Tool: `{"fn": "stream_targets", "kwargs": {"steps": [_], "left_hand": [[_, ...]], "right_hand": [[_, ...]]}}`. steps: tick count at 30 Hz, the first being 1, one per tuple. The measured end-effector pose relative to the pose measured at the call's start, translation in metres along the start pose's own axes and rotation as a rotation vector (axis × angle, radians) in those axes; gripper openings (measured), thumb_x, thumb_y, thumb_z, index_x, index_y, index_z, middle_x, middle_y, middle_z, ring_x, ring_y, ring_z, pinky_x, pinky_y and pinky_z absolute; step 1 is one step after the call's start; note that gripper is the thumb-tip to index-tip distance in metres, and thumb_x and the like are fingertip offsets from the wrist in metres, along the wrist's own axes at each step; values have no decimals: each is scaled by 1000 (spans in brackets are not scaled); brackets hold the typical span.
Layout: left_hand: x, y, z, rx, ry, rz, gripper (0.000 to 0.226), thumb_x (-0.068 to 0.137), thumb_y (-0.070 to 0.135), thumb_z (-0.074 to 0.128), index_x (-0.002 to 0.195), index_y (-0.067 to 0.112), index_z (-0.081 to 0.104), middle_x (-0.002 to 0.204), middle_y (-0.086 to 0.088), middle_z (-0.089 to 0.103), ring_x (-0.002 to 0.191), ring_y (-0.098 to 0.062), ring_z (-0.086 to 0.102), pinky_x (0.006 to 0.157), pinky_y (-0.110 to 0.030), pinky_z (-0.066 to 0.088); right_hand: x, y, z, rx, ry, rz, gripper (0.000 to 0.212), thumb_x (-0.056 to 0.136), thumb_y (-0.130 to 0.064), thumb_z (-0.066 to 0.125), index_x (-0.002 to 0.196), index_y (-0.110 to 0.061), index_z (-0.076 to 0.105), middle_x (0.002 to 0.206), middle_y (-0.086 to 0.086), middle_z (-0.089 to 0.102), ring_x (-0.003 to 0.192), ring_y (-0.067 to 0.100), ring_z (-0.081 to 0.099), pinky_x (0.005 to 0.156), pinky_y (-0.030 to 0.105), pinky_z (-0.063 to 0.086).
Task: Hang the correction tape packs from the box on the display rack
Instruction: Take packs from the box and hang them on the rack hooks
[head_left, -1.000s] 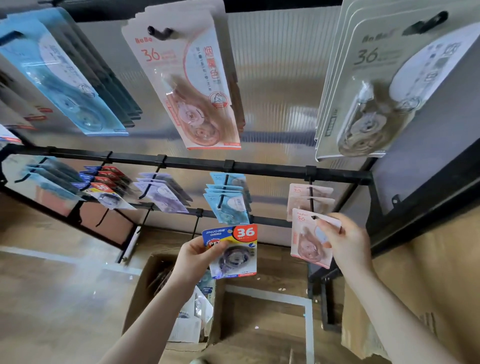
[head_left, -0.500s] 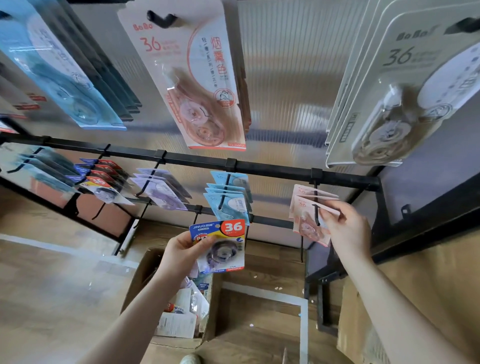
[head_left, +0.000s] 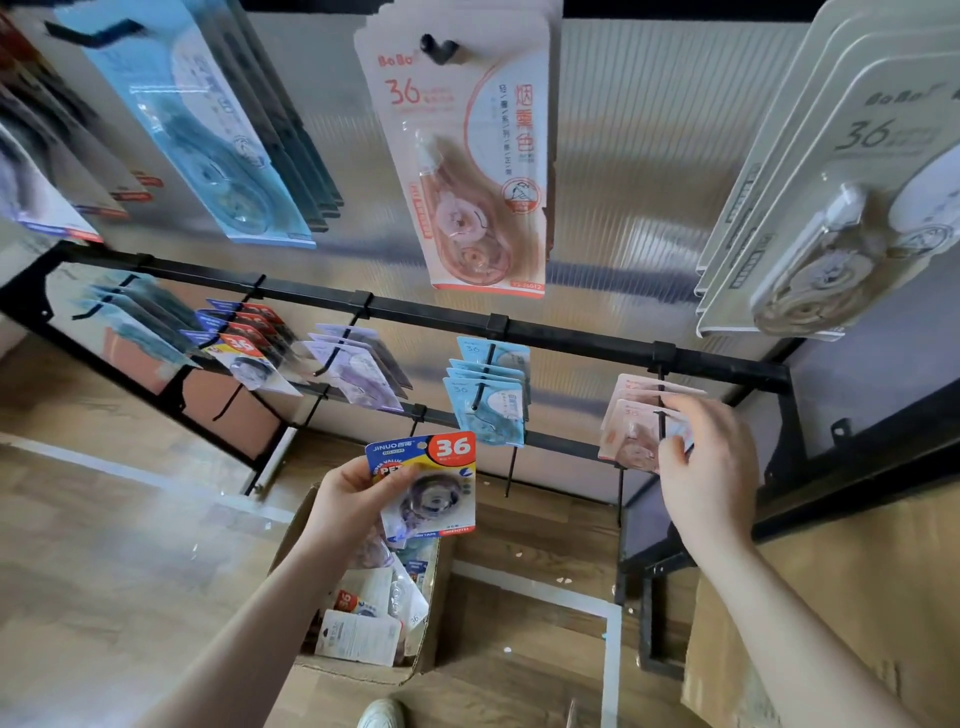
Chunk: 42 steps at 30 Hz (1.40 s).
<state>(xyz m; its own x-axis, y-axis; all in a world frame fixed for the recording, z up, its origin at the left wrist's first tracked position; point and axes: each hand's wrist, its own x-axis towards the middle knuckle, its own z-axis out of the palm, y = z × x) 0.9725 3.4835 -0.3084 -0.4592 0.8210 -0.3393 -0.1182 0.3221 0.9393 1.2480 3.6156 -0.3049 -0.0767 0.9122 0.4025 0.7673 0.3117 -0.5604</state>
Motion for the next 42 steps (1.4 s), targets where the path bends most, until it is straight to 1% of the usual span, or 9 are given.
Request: {"fn": "stream_targets", "kwargs": {"steps": [3, 6, 9, 12, 15, 27, 32, 36, 42], "left_hand": [[-9, 2, -14, -7, 20, 6, 29, 69, 25, 69, 94, 10, 69, 84, -3, 75, 77, -17, 71, 66, -28, 55], [-15, 1, -32, -38, 53, 7, 29, 68, 24, 70, 92, 9, 71, 86, -5, 75, 79, -18, 71, 67, -26, 56], [-19, 1, -58, -69, 78, 5, 30, 66, 29, 82, 89, 11, 74, 91, -11, 75, 83, -24, 71, 72, -34, 57], [-21, 2, -93, -70, 101, 16, 9, 79, 18, 76, 86, 14, 74, 84, -5, 75, 77, -17, 71, 64, -25, 56], [-22, 1, -136, -57, 138, 15, 9, 87, 7, 63, 88, 11, 70, 76, 1, 74, 68, -11, 70, 57, -18, 53], [-17, 2, -343, -17, 134, -41, 7, 88, 13, 65, 91, 10, 71, 81, -6, 75, 74, -22, 73, 61, -24, 56], [-1, 14, -370, -31, 128, -31, 9, 88, 7, 64, 93, 5, 71, 84, -11, 75, 73, -19, 72, 59, -22, 55], [20, 13, -374, -18, 128, 16, 9, 87, 7, 65, 93, 5, 70, 80, -6, 75, 71, -16, 72, 57, -21, 54], [38, -14, -390, -45, 126, 10, 11, 87, 8, 64, 96, 5, 71, 84, -7, 75, 75, -18, 71, 61, -22, 54]], "right_hand": [[-3, -15, 4, -39, -31, -112, 28, 77, 4, 66, 105, -2, 66, 108, 16, 65, 100, 34, 58, 81, 38, 49], [-11, -38, 15, -40, -51, -194, 27, 79, -2, 66, 105, -1, 66, 105, 16, 65, 97, 33, 61, 80, 42, 51], [-22, -69, 32, -33, -95, -230, 29, 78, -4, 68, 107, -2, 66, 105, 15, 65, 96, 33, 61, 80, 40, 50], [-37, -104, 54, -51, -157, -235, 34, 78, -7, 70, 111, -2, 63, 111, 17, 64, 100, 33, 60, 79, 39, 51], [-50, -145, 79, -57, -172, -258, 34, 76, -7, 72, 108, -1, 63, 107, 18, 64, 98, 35, 61, 78, 42, 52], [-102, -296, 165, -120, -166, -270, 37, 69, -3, 77, 104, -2, 66, 98, 15, 65, 87, 37, 63, 74, 44, 52], [-101, -331, 188, -83, -149, -300, 38, 67, -5, 79, 103, -4, 67, 97, 13, 66, 85, 34, 64, 72, 42, 53], [-95, -340, 218, -48, -143, -371, 39, 66, -5, 80, 103, -5, 67, 96, 12, 65, 84, 33, 63, 72, 41, 52], [-109, -347, 268, -4, -197, -356, 38, 69, -6, 78, 104, -8, 66, 98, 11, 64, 84, 33, 63, 73, 41, 52]]}}
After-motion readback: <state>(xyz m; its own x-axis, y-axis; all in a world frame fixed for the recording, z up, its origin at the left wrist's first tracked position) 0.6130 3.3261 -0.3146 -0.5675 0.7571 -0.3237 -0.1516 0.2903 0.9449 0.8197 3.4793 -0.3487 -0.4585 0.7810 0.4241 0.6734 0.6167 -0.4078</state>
